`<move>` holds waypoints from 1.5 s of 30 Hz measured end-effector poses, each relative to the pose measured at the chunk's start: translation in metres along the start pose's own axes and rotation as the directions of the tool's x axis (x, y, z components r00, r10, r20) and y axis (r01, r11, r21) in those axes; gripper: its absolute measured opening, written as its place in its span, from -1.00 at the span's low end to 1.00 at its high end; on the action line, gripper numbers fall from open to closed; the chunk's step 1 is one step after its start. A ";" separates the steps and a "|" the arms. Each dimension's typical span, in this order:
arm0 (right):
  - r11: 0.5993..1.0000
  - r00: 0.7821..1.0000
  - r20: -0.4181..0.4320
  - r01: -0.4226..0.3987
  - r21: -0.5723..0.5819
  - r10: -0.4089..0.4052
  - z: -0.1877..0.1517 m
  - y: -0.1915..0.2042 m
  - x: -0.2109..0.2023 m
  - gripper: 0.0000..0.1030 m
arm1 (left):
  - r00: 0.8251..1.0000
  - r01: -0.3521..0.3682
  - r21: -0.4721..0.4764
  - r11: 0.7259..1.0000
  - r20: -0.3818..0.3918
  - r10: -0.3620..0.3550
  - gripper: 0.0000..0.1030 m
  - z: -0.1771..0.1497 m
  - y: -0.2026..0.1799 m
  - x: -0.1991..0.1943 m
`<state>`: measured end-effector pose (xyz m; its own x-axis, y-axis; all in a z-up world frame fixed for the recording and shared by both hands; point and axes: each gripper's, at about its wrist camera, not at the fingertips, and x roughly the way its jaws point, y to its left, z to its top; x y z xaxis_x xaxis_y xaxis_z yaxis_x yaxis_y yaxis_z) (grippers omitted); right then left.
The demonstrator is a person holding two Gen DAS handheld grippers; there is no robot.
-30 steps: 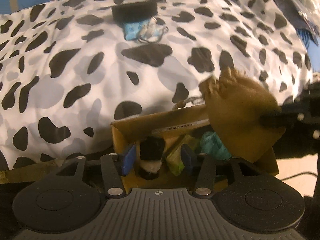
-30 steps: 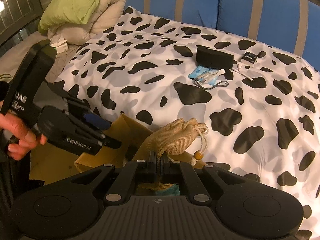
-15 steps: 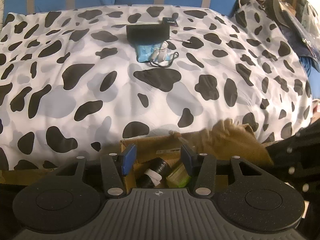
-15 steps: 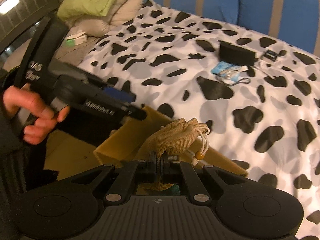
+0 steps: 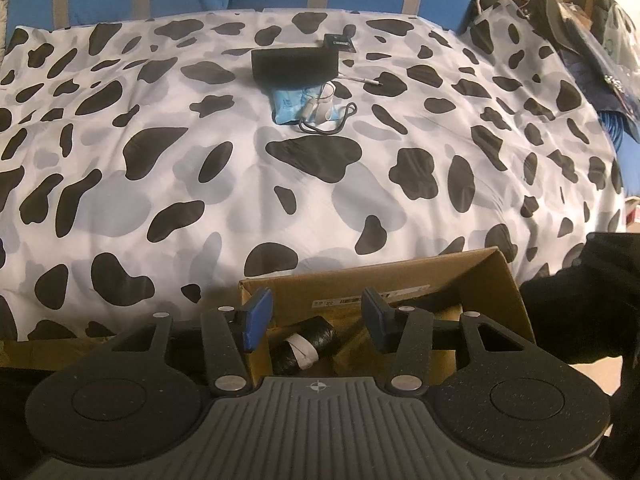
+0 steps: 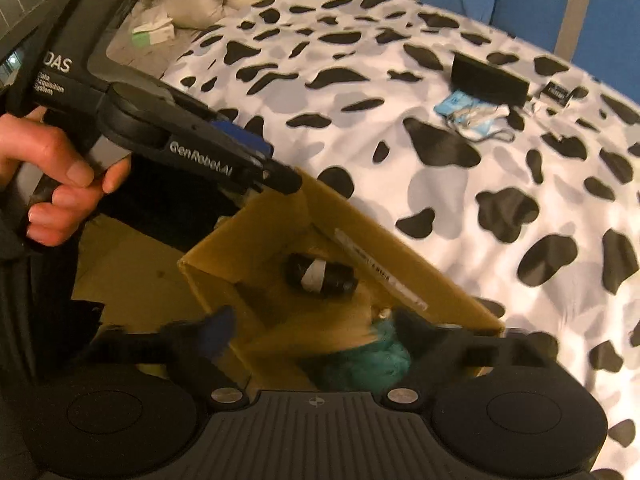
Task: Organize soft objects
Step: 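Open both tools to drop the roll and pouch into the box, then move both tools back from the box toward the remaining items on the bed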
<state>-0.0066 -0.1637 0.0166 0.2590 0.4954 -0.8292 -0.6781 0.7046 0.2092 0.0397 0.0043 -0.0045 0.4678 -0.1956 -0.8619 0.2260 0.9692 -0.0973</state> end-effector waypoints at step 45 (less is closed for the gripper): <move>0.891 0.888 0.200 0.352 0.286 -0.415 0.023 -0.065 -0.030 1.00 | 0.998 0.048 -0.003 0.999 -0.040 -0.048 -0.06 0.010 -0.003 0.005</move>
<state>0.0457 -0.2130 0.0401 0.6487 0.2490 -0.7191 -0.3168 0.9476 0.0424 0.0500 -0.0007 -0.0033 0.4222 -0.2359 -0.8753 0.2454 0.9592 -0.1401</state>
